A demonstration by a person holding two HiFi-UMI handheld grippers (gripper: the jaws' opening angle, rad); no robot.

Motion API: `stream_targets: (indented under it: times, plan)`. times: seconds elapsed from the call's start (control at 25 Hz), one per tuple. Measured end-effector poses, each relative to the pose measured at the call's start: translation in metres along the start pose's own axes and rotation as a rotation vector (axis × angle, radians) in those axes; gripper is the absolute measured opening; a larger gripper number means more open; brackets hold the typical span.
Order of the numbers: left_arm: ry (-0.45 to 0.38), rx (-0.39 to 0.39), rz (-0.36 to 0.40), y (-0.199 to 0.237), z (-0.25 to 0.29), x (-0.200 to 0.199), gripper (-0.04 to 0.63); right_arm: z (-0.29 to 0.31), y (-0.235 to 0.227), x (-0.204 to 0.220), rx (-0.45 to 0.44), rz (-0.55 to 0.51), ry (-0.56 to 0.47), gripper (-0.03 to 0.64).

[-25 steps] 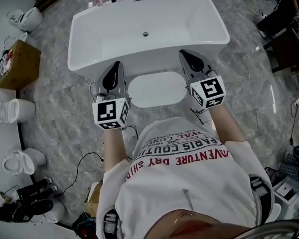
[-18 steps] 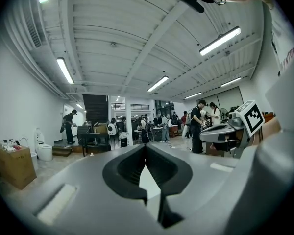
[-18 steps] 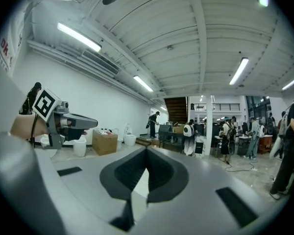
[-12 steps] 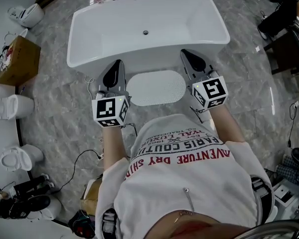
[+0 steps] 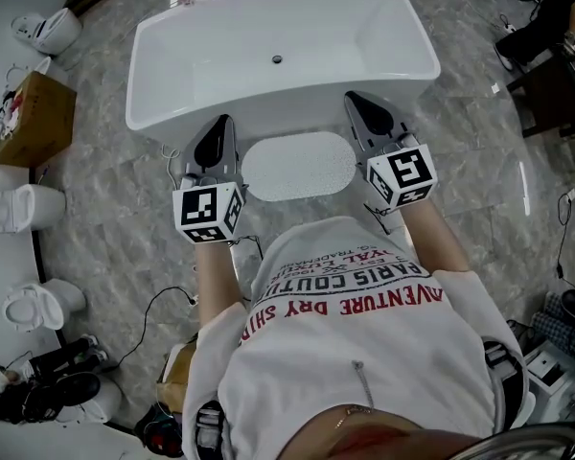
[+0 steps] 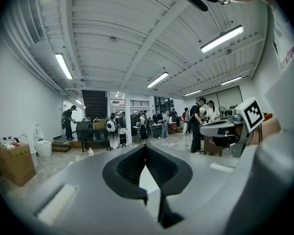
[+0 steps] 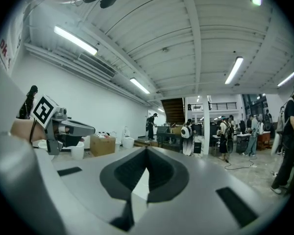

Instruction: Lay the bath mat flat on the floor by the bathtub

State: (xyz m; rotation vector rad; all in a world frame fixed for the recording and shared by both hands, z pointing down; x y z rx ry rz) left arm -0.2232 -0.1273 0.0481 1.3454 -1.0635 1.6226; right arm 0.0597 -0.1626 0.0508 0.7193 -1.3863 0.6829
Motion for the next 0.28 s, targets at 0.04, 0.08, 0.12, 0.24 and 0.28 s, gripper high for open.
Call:
stream_targets:
  times: [0.04, 0.08, 0.12, 0.24, 0.28]
  plan:
    - [0.004, 0.001, 0.0, -0.001, 0.0016, 0.0006, 0.012, 0.0009, -0.0007, -0.0005, -0.001, 0.006, -0.004, 0.008]
    - [0.007, 0.002, 0.0, -0.002, 0.0031, 0.0009, 0.012, 0.0019, -0.0012, -0.0015, -0.003, 0.009, -0.009, 0.008]
    - [0.009, 0.004, -0.002, -0.0029, 0.0045, 0.0009, 0.012, 0.0027, -0.0017, -0.0028, -0.004, 0.011, -0.013, 0.008]
    - [0.007, 0.013, -0.008, -0.0069, 0.009, -0.0006, 0.012, 0.0039, -0.0048, -0.0057, -0.006, 0.012, -0.025, 0.008]
    - [0.007, 0.016, -0.01, -0.0084, 0.0106, -0.0013, 0.012, 0.004, -0.0061, -0.0064, -0.006, 0.012, -0.028, 0.008]
Point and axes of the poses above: the fingertips, and each gripper's own axes: z forward along the fingers, y to its left, x out of its underside, the point moved 9 cm from there along -z, backward along the fingers, and after that the axes turned 3 degrees about z, right-handed, at the moved point
